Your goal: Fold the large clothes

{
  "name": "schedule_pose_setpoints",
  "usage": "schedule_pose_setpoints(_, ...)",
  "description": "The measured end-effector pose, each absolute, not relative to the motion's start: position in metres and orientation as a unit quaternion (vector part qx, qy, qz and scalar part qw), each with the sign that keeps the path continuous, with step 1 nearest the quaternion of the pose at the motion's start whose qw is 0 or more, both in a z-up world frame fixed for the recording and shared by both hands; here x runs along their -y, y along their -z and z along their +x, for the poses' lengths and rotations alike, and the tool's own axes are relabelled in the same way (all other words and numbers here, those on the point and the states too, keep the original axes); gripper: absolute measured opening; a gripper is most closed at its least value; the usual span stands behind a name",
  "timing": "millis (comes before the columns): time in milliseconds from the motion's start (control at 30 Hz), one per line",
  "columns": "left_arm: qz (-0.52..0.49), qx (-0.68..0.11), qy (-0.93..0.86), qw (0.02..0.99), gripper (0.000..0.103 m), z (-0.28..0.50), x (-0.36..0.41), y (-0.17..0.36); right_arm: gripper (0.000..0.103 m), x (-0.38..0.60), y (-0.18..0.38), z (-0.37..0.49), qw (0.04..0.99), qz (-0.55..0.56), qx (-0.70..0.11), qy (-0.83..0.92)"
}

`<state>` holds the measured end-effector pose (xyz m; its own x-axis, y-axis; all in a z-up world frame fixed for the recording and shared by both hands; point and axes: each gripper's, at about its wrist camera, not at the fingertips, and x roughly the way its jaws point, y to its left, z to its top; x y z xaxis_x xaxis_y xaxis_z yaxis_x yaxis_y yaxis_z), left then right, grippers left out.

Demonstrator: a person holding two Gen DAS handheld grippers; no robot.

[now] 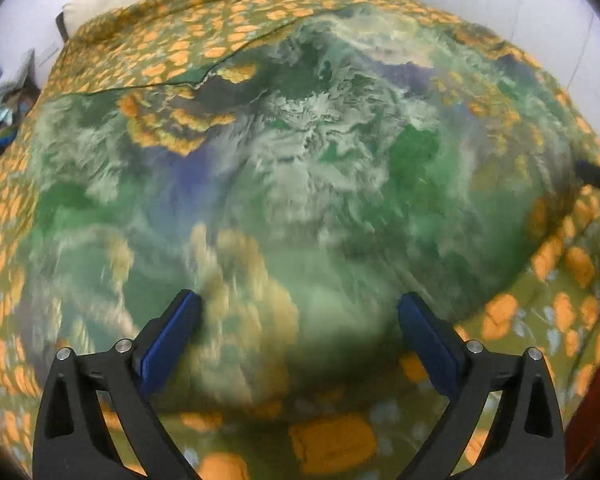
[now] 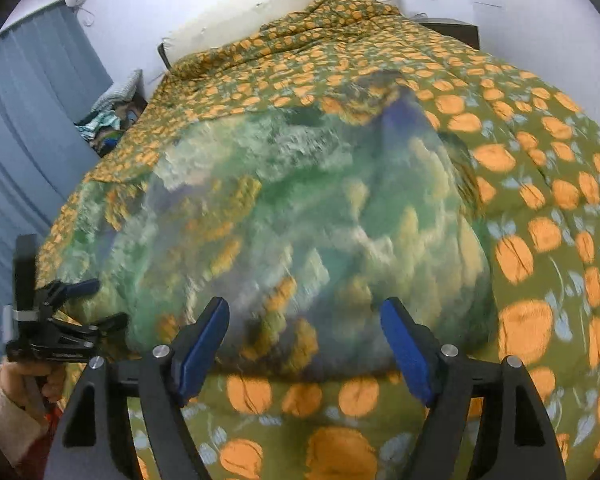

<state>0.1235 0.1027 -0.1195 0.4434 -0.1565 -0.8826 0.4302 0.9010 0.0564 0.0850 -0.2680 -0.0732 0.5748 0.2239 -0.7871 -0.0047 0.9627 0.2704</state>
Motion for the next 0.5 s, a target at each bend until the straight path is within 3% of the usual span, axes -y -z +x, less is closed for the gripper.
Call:
schedule_pose_setpoints(267, 0.031, -0.466, 0.144, 0.873, 0.100, 0.110, -0.166, 0.078, 0.078, 0.284, 0.072, 0.039, 0.893, 0.138, -0.426, -0.041)
schedule_pose_setpoints(367, -0.012, -0.469, 0.099, 0.878, 0.100, 0.126, -0.203, 0.086, 0.078, 0.291, 0.068, 0.035, 0.900, 0.146, -0.409, -0.033)
schedule_pose_setpoints(500, 0.025, -0.506, 0.041, 0.861, 0.100, 0.141, -0.224, 0.120, 0.078, 0.295, 0.073, 0.036, 0.899, 0.147, -0.412, -0.030)
